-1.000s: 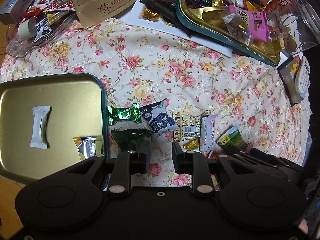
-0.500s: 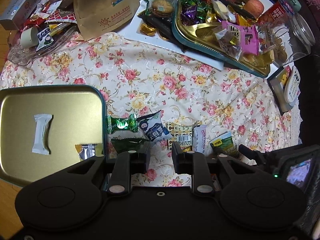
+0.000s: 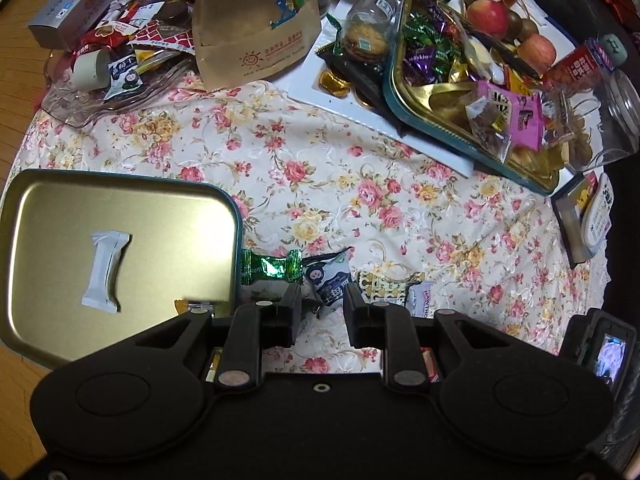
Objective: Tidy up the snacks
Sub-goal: 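Grasp the green garlic-flavour pea bag with the right gripper and lift, then grasp the red-white Hawthorn strip packet with the left gripper while right holds the green bag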
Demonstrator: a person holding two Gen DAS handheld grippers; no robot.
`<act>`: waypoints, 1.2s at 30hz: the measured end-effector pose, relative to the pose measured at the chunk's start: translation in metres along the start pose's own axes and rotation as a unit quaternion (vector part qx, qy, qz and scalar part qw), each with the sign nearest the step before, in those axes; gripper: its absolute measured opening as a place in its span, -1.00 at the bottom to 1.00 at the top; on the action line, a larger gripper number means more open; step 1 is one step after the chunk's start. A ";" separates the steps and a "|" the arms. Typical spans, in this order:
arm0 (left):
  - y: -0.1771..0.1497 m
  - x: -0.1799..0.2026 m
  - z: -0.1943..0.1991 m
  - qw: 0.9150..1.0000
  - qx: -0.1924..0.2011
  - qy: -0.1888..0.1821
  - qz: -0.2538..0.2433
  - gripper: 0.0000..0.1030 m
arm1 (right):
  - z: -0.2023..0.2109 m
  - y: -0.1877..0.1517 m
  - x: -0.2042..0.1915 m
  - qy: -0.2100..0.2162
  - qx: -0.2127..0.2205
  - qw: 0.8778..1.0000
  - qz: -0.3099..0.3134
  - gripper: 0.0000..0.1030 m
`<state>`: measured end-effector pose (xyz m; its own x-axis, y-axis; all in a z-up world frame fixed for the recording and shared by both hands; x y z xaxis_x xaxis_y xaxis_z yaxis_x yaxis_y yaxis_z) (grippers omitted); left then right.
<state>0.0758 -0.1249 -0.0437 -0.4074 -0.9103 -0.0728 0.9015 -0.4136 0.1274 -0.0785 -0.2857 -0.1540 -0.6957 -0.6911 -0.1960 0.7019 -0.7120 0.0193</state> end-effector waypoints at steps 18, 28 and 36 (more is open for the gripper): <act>-0.017 0.057 -0.020 0.998 -0.009 -0.010 -0.068 -0.38 | 0.076 0.009 0.014 0.076 0.061 0.993 -0.066 -0.28; -0.023 0.087 -0.028 0.998 0.009 -0.026 -0.060 -0.38 | 0.133 0.024 0.012 0.120 0.111 0.979 -0.119 -0.28; -0.036 0.113 -0.043 0.997 0.016 -0.011 -0.068 -0.38 | 0.152 0.026 0.030 0.108 0.146 0.974 -0.134 -0.28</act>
<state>0.0039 -0.2125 -0.0987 -0.5291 -0.8456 -0.0702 0.8327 -0.5334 0.1488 -0.1040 -0.3441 -0.0098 -0.7779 -0.4552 -0.4333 0.4031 -0.8903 0.2116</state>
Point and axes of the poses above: each gripper's, at about its wrist camera, not at the fingertips, and z roughly against the way its jaws point, x to its right, y to its top, the point moved 5 cm from there along -z, roughly the way its jaws point, and after that the axes turned 14 degrees about y, right-handed, at the moved point
